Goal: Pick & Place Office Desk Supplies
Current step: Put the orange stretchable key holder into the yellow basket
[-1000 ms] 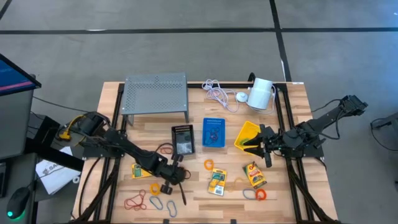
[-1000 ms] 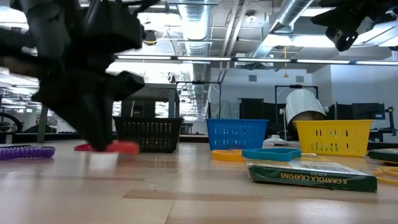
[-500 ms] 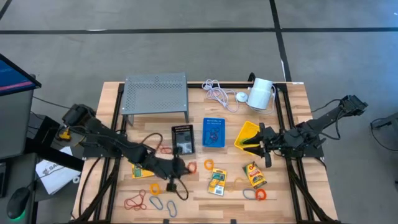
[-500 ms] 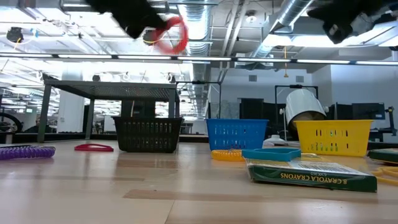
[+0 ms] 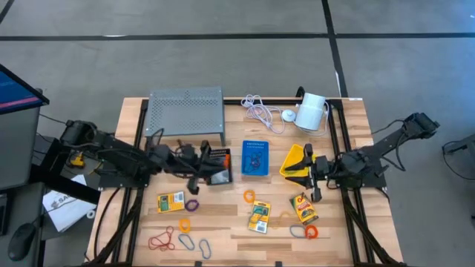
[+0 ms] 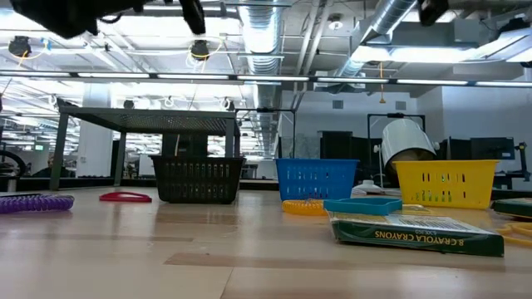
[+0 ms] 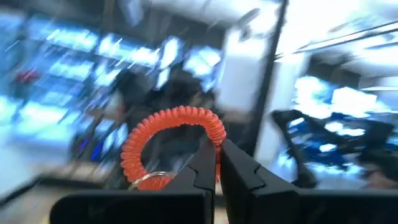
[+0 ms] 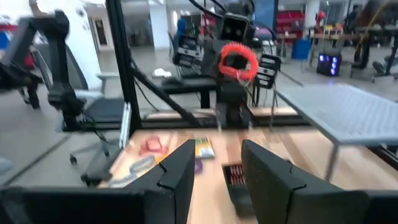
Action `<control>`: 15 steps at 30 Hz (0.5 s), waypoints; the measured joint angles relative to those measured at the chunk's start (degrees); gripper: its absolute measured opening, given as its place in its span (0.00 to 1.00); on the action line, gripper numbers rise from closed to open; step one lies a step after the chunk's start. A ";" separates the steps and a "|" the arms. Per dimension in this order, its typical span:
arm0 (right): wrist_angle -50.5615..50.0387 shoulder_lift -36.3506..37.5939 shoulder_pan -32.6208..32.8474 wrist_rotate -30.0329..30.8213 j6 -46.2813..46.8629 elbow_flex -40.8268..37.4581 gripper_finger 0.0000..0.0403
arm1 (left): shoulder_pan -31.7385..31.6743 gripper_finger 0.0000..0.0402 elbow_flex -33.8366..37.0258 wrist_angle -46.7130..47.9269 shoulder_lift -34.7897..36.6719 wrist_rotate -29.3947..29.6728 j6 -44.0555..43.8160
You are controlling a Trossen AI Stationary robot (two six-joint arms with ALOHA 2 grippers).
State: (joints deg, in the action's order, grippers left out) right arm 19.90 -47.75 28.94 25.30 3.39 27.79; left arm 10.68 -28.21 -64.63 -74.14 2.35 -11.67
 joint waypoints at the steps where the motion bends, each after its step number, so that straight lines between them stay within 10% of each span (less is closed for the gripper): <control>1: 2.92 -1.49 -0.41 -0.69 -0.53 0.00 0.31 | -0.47 0.00 0.36 -2.44 -0.43 -1.99 0.56; 15: 24.25 -22.50 -11.66 -3.67 2.48 4.46 0.32 | -2.47 0.00 0.46 -6.90 -5.17 -11.46 0.42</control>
State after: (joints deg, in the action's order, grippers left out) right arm 44.15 -70.25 17.29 21.63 5.87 32.26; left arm 8.21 -27.75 -71.53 -79.31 -9.11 -11.25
